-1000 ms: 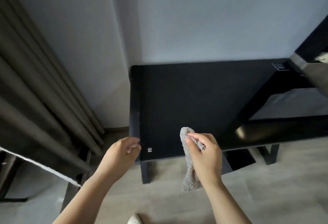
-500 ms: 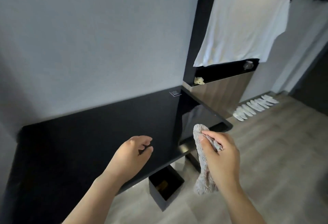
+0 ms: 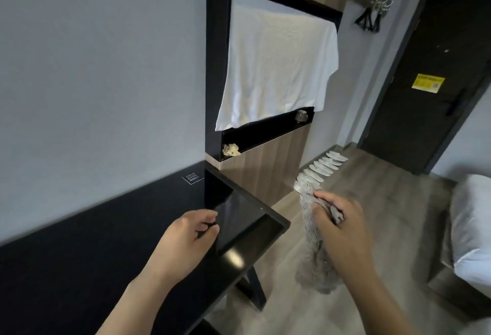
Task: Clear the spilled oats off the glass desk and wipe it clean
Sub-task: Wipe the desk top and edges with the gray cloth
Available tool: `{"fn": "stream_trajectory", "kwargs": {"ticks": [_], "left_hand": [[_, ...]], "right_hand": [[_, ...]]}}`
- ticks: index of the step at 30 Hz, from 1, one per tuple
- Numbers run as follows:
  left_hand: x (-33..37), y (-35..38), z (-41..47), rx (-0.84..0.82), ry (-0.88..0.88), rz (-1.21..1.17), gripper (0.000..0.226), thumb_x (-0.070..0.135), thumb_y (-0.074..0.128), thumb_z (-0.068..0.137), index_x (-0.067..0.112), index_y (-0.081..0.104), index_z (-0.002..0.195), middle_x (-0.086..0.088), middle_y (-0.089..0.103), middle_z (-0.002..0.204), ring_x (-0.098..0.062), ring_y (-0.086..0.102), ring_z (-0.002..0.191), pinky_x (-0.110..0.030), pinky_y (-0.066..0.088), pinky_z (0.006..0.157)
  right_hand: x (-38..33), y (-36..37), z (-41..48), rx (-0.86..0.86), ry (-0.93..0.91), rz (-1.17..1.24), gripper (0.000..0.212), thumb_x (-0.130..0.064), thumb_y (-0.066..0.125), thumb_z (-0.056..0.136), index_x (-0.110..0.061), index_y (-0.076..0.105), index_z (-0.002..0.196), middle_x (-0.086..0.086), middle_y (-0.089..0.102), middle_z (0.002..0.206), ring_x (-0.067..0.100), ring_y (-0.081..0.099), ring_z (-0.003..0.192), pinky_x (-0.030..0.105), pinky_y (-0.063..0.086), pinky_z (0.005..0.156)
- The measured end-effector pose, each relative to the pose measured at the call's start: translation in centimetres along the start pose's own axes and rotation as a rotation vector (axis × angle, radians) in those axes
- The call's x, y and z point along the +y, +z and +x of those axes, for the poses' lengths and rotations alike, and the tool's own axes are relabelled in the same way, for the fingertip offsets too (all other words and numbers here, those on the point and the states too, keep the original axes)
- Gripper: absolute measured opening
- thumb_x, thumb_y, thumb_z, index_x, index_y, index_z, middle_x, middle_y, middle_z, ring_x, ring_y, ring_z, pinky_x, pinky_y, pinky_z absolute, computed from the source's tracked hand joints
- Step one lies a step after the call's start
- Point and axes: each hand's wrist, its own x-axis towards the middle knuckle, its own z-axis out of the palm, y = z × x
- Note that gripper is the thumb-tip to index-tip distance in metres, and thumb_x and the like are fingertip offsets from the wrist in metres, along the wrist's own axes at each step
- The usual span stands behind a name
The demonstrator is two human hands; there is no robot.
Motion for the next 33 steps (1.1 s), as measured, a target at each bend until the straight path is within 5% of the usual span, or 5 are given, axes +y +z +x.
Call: {"fn": "stream_trajectory", "kwargs": {"ticks": [18,24,28,33], "left_hand": [[-0.1,12.6,24.6,-0.201,-0.151,0.082,0.030,0.034,0.059,0.093,0.033,0.058,0.123,0.020,0.062,0.109,0.007,0.055,0.102,-0.011,0.041,0.079],[2.3,19.2,29.2,-0.109,-0.265,0.099,0.027,0.031,0.058,0.093,0.031,0.059,0.120,0.018,0.063,0.106,0.006,0.057,0.095,-0.009,0.040,0.072],[3.2,22.4,31.7,-0.012,-0.333,0.077,0.022,0.028,0.059,0.093,0.034,0.059,0.115,0.018,0.063,0.104,0.001,0.059,0.097,-0.010,0.041,0.072],[3.0,25.5,34.5,0.047,-0.411,0.046,0.021,0.029,0.061,0.092,0.038,0.060,0.111,0.016,0.067,0.103,0.004,0.059,0.096,-0.009,0.043,0.072]], "right_hand": [[15.9,1.3,23.9,0.006,0.123,-0.048,0.030,-0.021,0.070,0.084,-0.031,0.069,0.112,-0.005,0.058,0.103,-0.008,0.051,0.090,0.018,0.036,0.075],[21.5,-1.3,33.6,-0.134,0.125,-0.041,0.031,-0.022,0.068,0.084,-0.029,0.068,0.115,-0.006,0.057,0.110,0.007,0.055,0.099,0.023,0.037,0.085],[24.2,-1.2,39.5,-0.247,0.064,-0.059,0.032,-0.017,0.068,0.084,-0.030,0.067,0.113,-0.010,0.055,0.110,0.000,0.051,0.096,0.013,0.034,0.081],[27.8,0.2,46.1,-0.414,0.072,-0.053,0.032,-0.016,0.069,0.084,-0.031,0.066,0.112,-0.016,0.052,0.105,-0.004,0.051,0.094,0.021,0.037,0.089]]}}
